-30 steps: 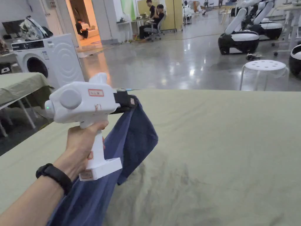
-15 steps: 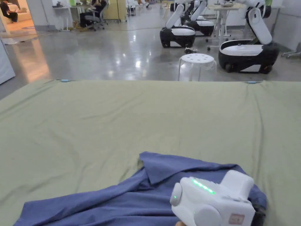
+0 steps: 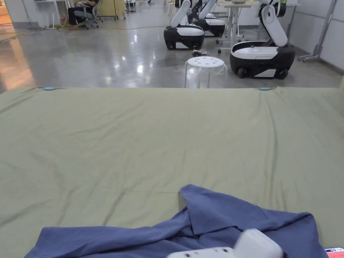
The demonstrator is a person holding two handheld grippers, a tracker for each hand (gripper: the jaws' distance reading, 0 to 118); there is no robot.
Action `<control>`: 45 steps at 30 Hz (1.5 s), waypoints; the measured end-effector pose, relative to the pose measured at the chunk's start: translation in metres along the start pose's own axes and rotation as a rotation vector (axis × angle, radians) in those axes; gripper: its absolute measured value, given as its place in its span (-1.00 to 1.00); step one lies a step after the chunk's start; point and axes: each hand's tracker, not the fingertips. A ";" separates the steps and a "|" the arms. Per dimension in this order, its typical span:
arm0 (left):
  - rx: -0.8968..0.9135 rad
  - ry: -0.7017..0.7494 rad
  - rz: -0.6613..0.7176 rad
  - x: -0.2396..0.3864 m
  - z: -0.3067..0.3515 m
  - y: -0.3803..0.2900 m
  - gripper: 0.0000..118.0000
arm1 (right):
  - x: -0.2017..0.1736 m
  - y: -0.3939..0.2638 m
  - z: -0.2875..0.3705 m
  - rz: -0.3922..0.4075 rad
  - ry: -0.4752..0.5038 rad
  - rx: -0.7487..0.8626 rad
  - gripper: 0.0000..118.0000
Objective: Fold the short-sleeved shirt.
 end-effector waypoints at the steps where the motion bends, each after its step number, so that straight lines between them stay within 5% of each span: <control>1: 0.053 0.069 -0.017 -0.002 0.023 0.009 0.00 | -0.004 0.002 -0.002 0.016 0.019 0.006 -1.00; 7: 0.344 0.546 -0.197 0.010 0.167 0.030 0.00 | -0.052 0.019 -0.009 0.089 0.134 0.067 -1.00; 11: 0.376 0.814 -0.251 0.023 0.224 0.023 -0.03 | -0.072 0.027 -0.012 0.118 0.176 0.092 -1.00; 13: 0.380 0.935 -0.226 0.026 0.241 0.017 -0.28 | -0.079 0.030 -0.012 0.136 0.194 0.103 -1.00; 15: 0.361 1.011 -0.190 0.026 0.253 0.014 -0.83 | -0.088 0.033 -0.008 0.155 0.199 0.111 -1.00; 16: 0.353 1.047 -0.161 0.024 0.257 0.010 -0.83 | -0.091 0.034 -0.007 0.168 0.199 0.115 -1.00; 31: 0.338 1.050 -0.073 0.009 0.290 0.000 -0.95 | -0.107 0.039 0.001 0.226 0.217 0.154 -1.00; 39: 0.288 0.872 0.117 -0.041 0.299 0.007 -0.92 | -0.102 0.033 -0.002 0.213 0.223 0.115 -1.00; 40: 0.237 0.859 0.167 -0.057 0.298 0.010 -0.76 | -0.101 0.032 -0.002 0.210 0.224 0.108 -1.00; 42: 0.144 0.776 0.289 -0.096 0.292 0.008 -0.03 | -0.099 0.030 -0.004 0.199 0.226 0.095 -1.00; 45: 0.115 0.766 0.400 -0.152 0.286 -0.008 0.01 | -0.095 0.027 -0.006 0.177 0.234 0.077 -1.00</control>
